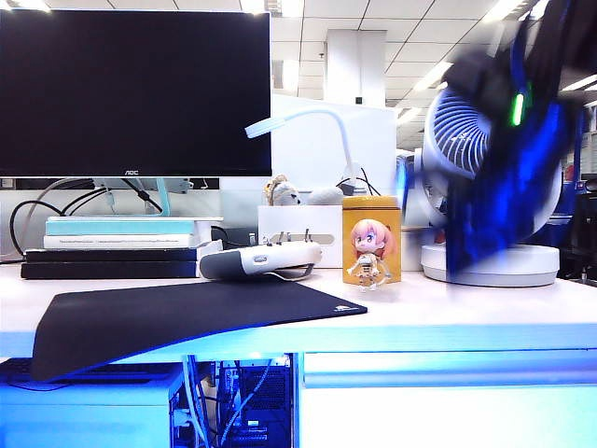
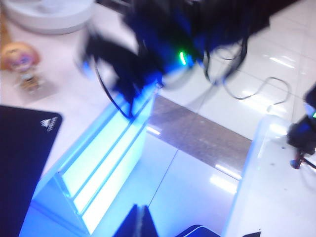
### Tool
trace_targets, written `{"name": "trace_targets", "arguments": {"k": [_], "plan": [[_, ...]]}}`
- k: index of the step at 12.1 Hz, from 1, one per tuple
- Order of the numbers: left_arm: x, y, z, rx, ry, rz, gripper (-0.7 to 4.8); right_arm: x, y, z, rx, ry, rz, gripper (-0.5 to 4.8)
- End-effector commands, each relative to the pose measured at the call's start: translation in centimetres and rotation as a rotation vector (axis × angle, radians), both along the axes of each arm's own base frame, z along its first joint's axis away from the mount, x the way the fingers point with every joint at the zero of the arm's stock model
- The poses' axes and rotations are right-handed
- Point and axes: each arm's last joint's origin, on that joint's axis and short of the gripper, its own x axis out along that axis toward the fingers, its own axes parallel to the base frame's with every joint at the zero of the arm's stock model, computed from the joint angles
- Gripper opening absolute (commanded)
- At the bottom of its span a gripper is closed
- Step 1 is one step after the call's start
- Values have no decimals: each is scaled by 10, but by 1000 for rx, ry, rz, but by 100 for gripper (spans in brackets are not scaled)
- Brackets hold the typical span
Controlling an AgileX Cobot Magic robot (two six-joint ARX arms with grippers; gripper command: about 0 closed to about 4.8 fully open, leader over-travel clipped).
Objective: Open the drawer, place the cleaning sponge inside, then close the drawer.
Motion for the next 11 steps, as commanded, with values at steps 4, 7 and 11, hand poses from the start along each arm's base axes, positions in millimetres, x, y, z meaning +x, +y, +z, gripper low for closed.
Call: {"name": "trace_targets", "arguments": {"k": [4, 7, 11], "plan": [[-1, 0, 3, 3, -45, -29, -6, -44, -19, 99, 182, -304, -37, -8], [-1, 0, 3, 8, -58, -36, -6, -115, -51, 158, 371, -558, -65, -8], [-1, 0, 2, 13, -65, -40, -6, -184, -85, 77, 348, -639, -179, -8]]}}
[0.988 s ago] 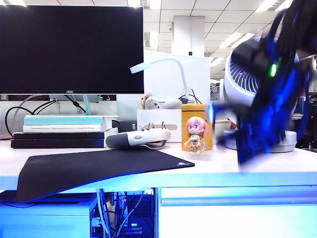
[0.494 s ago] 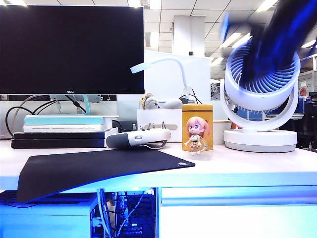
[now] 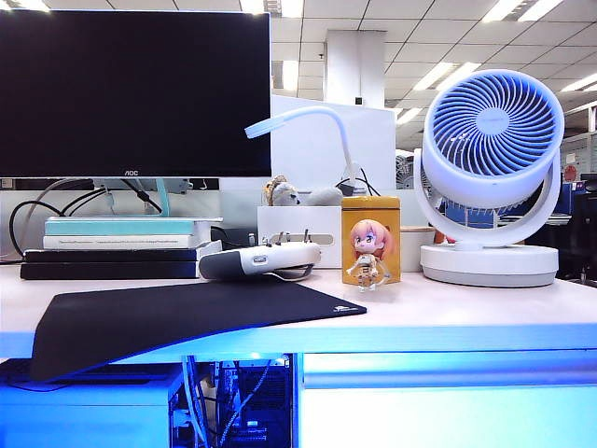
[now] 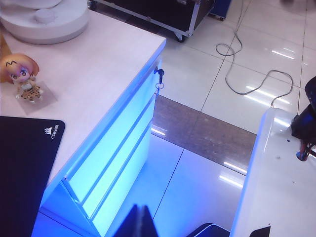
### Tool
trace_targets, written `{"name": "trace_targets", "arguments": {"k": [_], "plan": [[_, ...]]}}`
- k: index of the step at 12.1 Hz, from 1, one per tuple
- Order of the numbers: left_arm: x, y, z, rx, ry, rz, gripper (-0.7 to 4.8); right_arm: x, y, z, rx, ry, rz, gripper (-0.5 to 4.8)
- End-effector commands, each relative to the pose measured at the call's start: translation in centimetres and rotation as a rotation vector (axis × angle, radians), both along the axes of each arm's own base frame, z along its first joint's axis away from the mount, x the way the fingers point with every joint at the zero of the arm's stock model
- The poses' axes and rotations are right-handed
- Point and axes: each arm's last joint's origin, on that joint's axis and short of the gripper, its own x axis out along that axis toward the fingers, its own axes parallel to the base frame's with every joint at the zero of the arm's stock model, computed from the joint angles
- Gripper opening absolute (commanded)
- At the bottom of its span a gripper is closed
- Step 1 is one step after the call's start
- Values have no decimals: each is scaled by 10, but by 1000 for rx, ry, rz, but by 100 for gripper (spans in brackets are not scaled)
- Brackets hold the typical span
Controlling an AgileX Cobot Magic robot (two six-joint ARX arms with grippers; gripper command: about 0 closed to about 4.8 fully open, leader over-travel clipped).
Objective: Open the drawer, place the cleaning sponge inside, then close the drawer.
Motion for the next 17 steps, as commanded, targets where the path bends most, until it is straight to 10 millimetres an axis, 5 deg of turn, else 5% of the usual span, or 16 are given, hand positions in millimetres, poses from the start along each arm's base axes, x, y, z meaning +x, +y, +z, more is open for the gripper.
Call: {"name": "trace_targets", "arguments": {"k": [1, 3, 4, 11, 15, 16, 17], "plan": [[0, 0, 2, -7, -10, -8, -6, -20, -13, -59, -6, 2, -140, -8], [1, -1, 3, -27, -38, -1, -6, -32, -19, -84, 13, -36, -158, 41], [14, -9, -15, -156, -162, 100, -6, -31, -19, -94, -37, 55, -168, 41], [17, 0, -101, -222, -194, 330, -6, -31, -19, -97, -53, 83, -168, 41], [14, 52, -104, -273, -291, 609, -6, -31, -19, -97, -53, 83, -168, 41], [-1, 87, -100, -262, -356, 791, -6, -31, -19, -97, -53, 83, -168, 41], [-7, 90, -106, -273, -376, 805, -6, -31, -19, -97, -53, 84, -168, 41]]}}
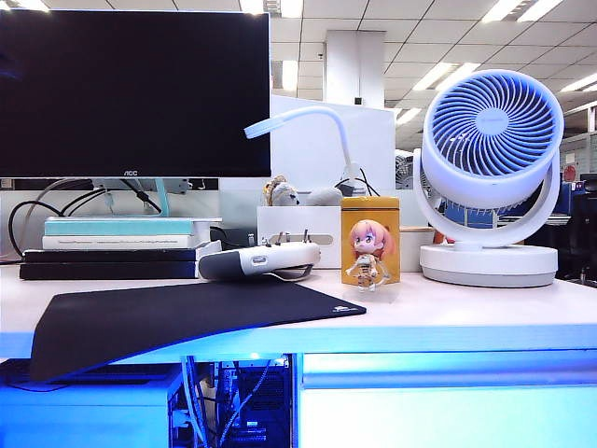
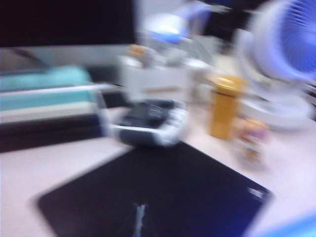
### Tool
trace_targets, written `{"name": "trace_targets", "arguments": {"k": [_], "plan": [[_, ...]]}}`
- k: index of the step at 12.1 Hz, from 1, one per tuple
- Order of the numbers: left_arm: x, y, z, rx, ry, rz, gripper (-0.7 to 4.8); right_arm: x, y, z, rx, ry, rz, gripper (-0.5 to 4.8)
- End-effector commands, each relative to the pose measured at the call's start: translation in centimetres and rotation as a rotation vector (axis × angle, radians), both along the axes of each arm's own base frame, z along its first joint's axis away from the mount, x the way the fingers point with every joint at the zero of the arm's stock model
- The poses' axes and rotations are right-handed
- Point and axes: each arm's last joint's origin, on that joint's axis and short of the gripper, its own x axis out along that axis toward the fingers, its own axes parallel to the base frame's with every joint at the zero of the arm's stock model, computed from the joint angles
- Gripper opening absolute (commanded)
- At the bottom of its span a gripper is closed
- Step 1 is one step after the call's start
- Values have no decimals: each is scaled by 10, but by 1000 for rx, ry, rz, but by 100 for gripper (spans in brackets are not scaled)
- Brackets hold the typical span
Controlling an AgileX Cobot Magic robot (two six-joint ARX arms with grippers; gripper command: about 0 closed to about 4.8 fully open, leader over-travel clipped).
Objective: Open the drawer, place the cleaning sponge inside, then close the drawer.
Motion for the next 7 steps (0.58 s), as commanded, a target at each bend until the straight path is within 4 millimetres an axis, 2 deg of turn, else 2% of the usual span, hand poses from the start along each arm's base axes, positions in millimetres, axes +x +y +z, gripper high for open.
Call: {"name": "trace_targets", "arguments": {"k": [1, 2, 3, 7], "plan": [[-18, 10, -26, 1, -26, 37, -6, 0, 0, 3, 8, -17, -2, 41], [-22, 11, -36, -2, -24, 39, -6, 0, 0, 3, 8, -17, -2, 41], [-28, 18, -72, 12, 38, 101, -6, 0, 0, 3, 8, -17, -2, 41], [-37, 43, -88, 11, 151, 291, -6, 0, 0, 3, 8, -15, -2, 41]]}}
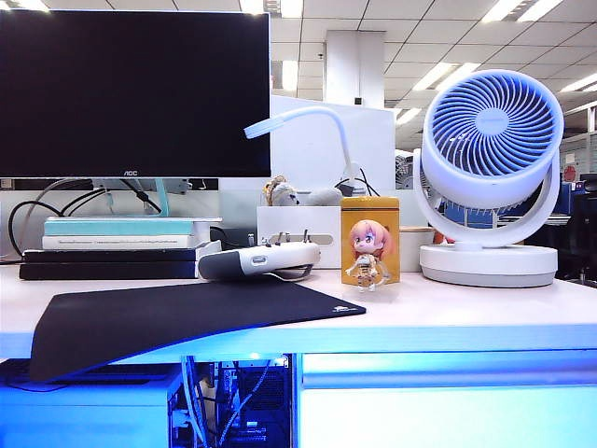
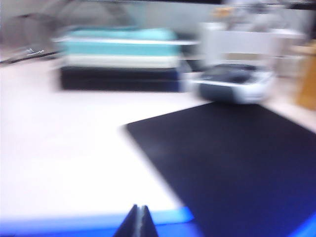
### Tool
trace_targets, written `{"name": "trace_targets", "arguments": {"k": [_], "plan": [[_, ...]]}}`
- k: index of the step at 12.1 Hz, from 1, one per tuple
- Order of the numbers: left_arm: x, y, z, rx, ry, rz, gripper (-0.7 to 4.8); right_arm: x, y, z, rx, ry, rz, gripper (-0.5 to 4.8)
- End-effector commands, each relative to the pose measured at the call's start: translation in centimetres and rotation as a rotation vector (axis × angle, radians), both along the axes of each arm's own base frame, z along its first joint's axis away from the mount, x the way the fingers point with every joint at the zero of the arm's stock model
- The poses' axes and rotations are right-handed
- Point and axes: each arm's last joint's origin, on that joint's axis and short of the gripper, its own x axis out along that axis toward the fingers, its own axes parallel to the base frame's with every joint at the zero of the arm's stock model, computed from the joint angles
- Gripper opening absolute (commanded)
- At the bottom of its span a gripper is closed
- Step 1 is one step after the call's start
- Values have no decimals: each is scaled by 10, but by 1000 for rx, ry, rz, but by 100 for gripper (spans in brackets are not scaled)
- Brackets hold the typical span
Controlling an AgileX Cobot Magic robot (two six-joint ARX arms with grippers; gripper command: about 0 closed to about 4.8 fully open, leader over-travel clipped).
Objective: Open the drawer, place the cleaning sponge inside, then close the drawer.
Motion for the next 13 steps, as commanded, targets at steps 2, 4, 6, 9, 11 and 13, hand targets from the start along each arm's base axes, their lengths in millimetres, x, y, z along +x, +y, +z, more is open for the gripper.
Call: {"name": "trace_targets", "arguments": {"k": [2, 4, 6, 9, 11, 13], "plan": [[-2, 7, -10, 74, 86, 11, -6, -1, 0, 3, 10, -20, -2, 41], [-2, 7, -10, 65, 86, 0, -6, -1, 0, 3, 10, -21, -2, 41], [-2, -2, -10, 61, 85, -71, -6, 0, 0, -3, 2, -3, -4, 41], [-2, -5, -10, 56, 85, -102, -5, 4, 1, -26, -34, 77, -19, 41], [-2, -5, -10, 56, 84, -102, -5, 13, -17, -33, 15, 31, -157, 41], [-2, -5, -10, 56, 84, -102, -5, 16, -22, -37, 44, -7, -121, 41]]}}
